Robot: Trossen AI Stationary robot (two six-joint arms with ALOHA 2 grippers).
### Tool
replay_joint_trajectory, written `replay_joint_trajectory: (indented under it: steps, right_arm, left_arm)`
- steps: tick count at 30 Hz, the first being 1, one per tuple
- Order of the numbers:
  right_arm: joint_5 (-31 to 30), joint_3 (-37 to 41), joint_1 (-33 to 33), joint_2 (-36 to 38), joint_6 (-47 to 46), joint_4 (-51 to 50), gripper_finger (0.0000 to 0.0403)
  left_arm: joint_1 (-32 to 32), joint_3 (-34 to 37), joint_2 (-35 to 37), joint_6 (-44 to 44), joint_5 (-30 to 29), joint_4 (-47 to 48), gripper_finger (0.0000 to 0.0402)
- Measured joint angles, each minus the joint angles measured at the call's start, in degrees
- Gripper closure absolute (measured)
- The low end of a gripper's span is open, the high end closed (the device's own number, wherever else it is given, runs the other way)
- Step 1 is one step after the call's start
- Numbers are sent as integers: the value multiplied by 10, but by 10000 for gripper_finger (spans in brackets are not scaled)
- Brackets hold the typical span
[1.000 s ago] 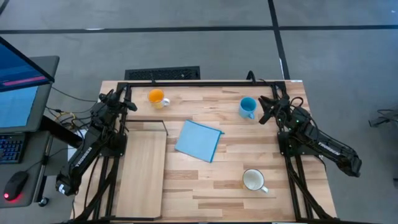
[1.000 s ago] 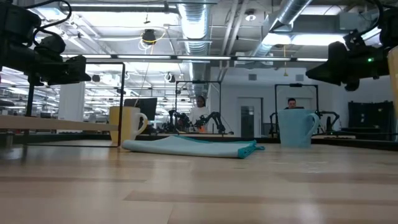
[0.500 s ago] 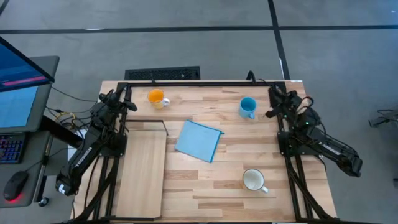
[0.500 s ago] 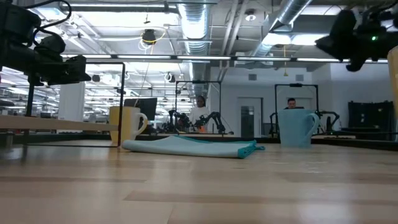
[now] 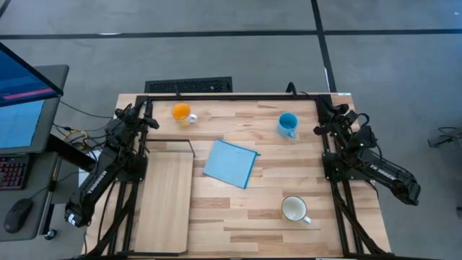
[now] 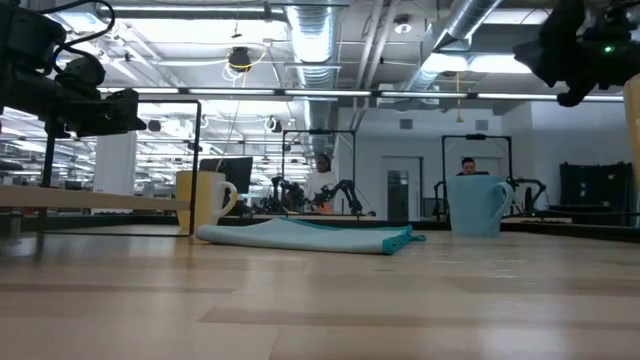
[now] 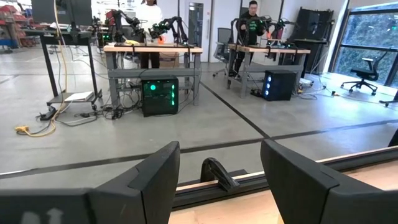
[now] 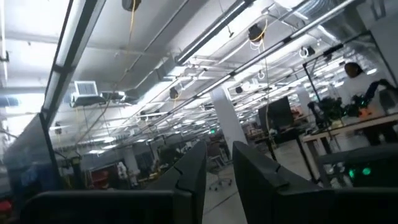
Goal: Stack small to large cups/mugs on shelf
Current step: Put the blue mug on the shelf
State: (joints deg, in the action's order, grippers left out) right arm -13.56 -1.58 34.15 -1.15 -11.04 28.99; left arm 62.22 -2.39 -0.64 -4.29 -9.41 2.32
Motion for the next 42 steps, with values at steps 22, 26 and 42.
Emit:
replay_joint_trajectory:
  steps: [22, 26, 42]
  right_arm:
    - [4, 0, 0, 0, -16, -35, 191]
    - [1, 0, 0, 0, -16, -33, 182]
    - [26, -97, 0, -34, 48, -154, 200]
  left_arm:
    - [0, 0, 0, 0, 0, -1, 184]
    - [0, 0, 0, 0, 0, -1, 184]
    - [0, 0, 0, 0, 0, -1, 184]
